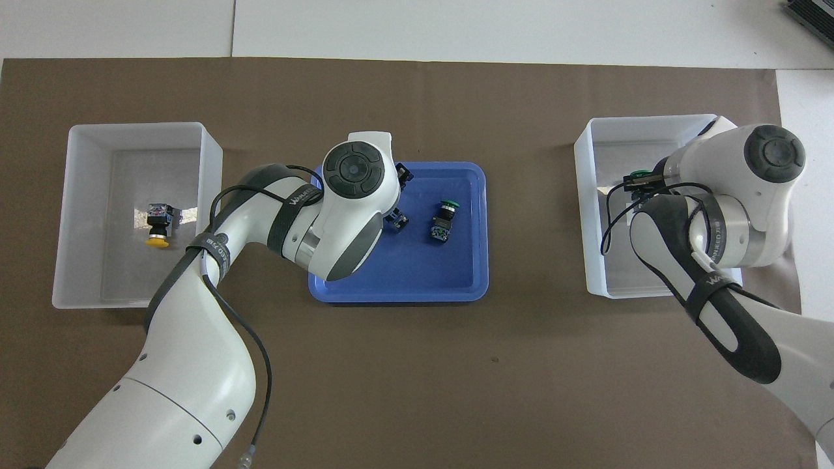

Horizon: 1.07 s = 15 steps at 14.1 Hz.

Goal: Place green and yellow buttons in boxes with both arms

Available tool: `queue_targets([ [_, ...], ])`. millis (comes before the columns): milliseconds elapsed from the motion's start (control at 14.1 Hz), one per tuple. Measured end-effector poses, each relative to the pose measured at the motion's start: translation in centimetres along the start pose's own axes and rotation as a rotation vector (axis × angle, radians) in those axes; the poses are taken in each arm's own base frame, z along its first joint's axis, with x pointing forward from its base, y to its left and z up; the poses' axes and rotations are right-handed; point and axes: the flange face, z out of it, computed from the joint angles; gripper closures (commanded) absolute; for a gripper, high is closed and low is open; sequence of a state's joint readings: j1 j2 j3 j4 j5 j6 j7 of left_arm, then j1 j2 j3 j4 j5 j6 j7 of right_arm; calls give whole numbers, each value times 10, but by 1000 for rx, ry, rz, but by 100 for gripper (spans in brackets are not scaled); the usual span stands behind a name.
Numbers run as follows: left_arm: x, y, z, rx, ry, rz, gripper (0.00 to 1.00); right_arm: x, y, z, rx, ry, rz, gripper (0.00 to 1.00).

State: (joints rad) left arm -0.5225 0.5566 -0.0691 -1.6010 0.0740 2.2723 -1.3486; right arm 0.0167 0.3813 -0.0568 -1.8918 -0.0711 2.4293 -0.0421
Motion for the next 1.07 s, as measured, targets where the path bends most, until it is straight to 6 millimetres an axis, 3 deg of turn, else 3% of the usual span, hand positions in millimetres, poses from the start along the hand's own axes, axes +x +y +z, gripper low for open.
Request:
queue_targets([
  [71, -1, 0, 0, 4, 0, 2, 0, 3, 1, 1, -1, 7, 1, 100],
  [142, -3, 0, 1, 7, -1, 5, 9, 7, 2, 2, -2, 17, 2, 100],
  [214, -6, 1, 2, 10, -2, 10, 31, 10, 3, 3, -3, 27, 4, 87],
  [285, -8, 1, 4, 13, -3, 13, 64, 12, 4, 5, -4, 31, 6, 57],
  [356, -10, 1, 6, 17, -4, 16, 98, 13, 4, 8, -2, 31, 9, 16],
  [427, -11, 1, 8, 20, -4, 18, 100, 14, 4, 10, 6, 32, 17, 0],
  [712, -12, 1, 8, 28, 10, 57, 100, 24, 0, -2, 39, 65, 48, 0],
  [925, -4, -2, 0, 52, 12, 100, 100, 31, -2, -31, 41, 107, 45, 0],
  [1068, 10, -4, -18, 51, 18, 128, 100, 31, -4, -58, 47, 112, 47, 0],
])
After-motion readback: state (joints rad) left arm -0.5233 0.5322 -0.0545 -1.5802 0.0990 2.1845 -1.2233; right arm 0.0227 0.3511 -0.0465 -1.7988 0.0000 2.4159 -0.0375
